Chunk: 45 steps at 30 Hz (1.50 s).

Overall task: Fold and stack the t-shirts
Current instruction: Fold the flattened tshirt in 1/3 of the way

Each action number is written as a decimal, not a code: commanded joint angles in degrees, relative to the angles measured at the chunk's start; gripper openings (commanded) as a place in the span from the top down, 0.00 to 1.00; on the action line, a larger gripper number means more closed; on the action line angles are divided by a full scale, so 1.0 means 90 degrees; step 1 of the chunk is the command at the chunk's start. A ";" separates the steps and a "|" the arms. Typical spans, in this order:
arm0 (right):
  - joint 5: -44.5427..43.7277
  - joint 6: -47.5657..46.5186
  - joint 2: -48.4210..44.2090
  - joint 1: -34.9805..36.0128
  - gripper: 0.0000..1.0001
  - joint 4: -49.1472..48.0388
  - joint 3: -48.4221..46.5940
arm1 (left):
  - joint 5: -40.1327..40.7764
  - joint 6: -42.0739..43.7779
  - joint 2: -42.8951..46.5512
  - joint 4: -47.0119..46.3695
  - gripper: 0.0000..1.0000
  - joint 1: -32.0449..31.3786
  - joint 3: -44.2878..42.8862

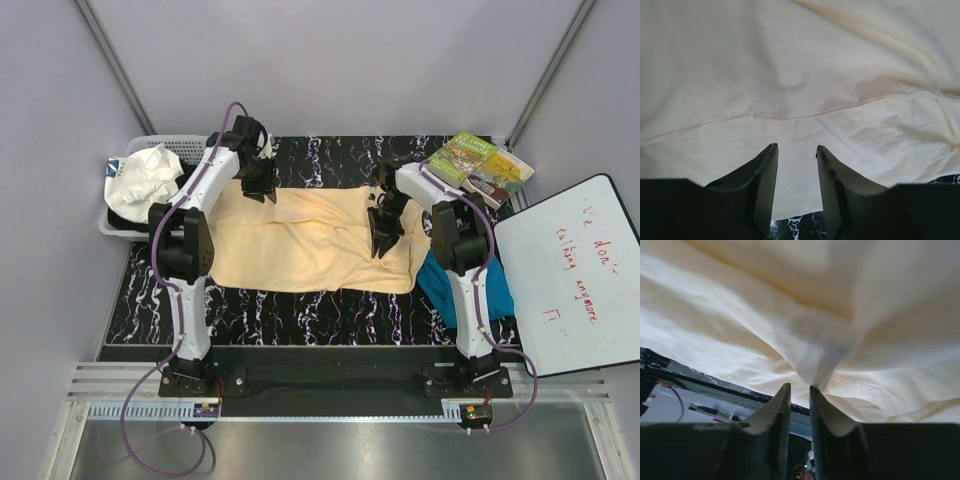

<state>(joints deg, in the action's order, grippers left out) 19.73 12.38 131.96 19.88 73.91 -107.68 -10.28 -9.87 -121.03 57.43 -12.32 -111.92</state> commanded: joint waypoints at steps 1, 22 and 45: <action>-0.0314 -0.0223 -0.0619 0.0057 0.69 0.0128 -0.0495 | 0.0039 0.0071 -0.0009 -0.0014 0.59 0.0031 -0.0074; -0.1771 -0.0204 0.0416 0.0008 0.68 0.0030 -0.1874 | 0.0039 0.0110 0.0079 -0.0014 0.58 0.0031 0.0101; -0.1313 -0.0008 0.0231 0.0008 1.00 -0.0741 -0.1102 | 0.0137 0.0140 0.0098 0.0055 0.58 0.0031 0.0131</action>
<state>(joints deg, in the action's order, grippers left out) 5.76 11.79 137.08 20.08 69.84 -118.30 -10.22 -9.37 -121.05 57.84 -12.32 -110.96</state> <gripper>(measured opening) 0.043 0.421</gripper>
